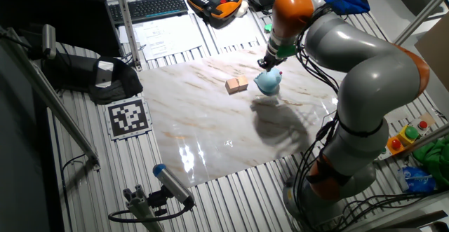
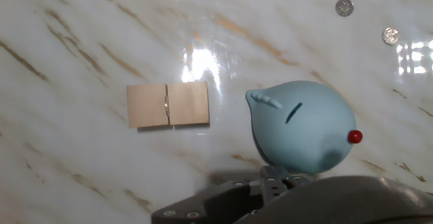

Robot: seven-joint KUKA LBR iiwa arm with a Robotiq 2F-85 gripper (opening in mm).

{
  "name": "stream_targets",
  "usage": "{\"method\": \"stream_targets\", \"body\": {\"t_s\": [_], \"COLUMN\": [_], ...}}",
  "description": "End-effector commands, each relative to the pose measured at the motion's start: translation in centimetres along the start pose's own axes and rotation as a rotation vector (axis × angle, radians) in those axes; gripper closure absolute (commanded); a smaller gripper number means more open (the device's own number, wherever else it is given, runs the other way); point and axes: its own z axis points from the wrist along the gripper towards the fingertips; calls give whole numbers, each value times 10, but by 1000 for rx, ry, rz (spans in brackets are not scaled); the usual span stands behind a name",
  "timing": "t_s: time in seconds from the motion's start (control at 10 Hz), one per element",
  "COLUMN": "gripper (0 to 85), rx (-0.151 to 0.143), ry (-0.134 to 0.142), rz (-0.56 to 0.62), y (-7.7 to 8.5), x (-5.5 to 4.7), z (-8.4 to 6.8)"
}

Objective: Drop coins into a piggy bank

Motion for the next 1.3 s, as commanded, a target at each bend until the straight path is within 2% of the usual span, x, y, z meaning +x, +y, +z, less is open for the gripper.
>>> {"method": "stream_targets", "body": {"t_s": [0.0,0.1,0.5,0.6,0.8,0.9,1.0,1.2], "gripper": [850,850,850,850,850,850,680,680], "rx": [-5,-6,-56,-78,-85,-76,-74,-73], "ry": [1,-3,-28,-38,-37,-44,-50,-64], "rz": [5,8,47,55,49,49,53,66], "y": [3,7,29,34,42,44,47,55], "x": [-2,-5,-7,-6,-7,-6,-7,-6], "z": [4,10,44,55,64,66,67,73]}}
